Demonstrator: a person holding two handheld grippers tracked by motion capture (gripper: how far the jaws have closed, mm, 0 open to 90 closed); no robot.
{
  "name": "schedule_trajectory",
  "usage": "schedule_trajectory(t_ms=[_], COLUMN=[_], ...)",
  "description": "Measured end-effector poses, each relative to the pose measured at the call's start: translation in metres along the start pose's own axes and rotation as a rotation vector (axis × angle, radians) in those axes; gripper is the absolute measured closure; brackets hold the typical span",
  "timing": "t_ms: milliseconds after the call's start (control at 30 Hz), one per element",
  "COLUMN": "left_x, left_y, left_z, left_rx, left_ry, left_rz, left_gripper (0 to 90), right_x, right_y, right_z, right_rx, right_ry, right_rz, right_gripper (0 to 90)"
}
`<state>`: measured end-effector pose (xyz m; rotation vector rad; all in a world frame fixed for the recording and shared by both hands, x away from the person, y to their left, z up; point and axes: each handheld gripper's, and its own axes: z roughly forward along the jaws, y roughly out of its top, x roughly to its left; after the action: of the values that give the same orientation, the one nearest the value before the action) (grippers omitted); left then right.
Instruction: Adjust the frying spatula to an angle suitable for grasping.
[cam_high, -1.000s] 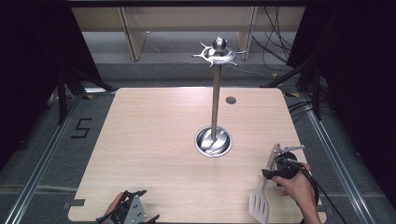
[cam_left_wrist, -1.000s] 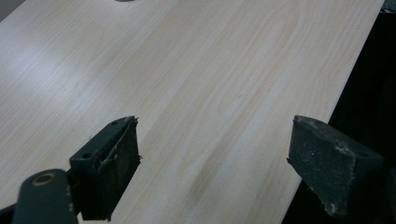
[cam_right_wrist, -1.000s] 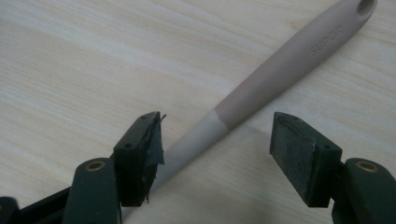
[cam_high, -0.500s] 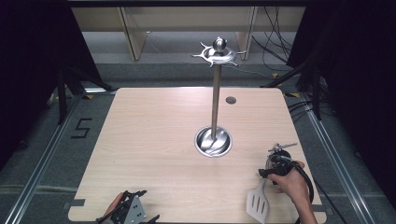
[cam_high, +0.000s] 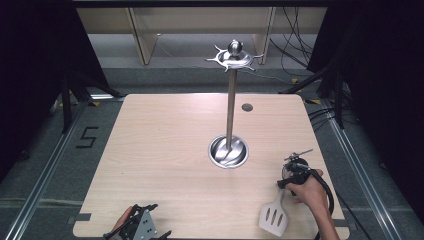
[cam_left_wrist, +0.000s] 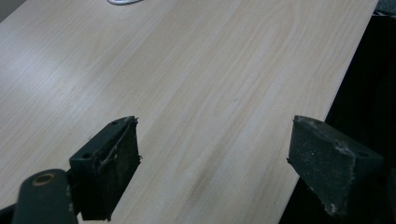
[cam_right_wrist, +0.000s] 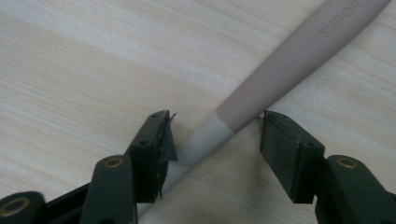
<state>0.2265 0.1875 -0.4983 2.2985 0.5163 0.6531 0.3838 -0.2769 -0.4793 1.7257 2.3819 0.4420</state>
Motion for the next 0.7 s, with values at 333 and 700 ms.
schedule_trajectory(t_ms=[333, 700], left_x=[0.000, -0.001], left_y=[0.000, 0.000], left_z=[0.000, 0.000], left_rx=[0.001, 0.001], left_ry=[-0.005, -0.020], left_rz=[0.008, 0.012], left_gripper=[15.6, 15.6], right_x=[0.008, 0.013], right_y=[0.019, 0.039], right_z=[0.005, 0.008], right_rx=[0.042, 0.140], right_ry=[0.022, 0.032], right_rz=[-0.177, -0.206], right_gripper=[63.4, 70.8])
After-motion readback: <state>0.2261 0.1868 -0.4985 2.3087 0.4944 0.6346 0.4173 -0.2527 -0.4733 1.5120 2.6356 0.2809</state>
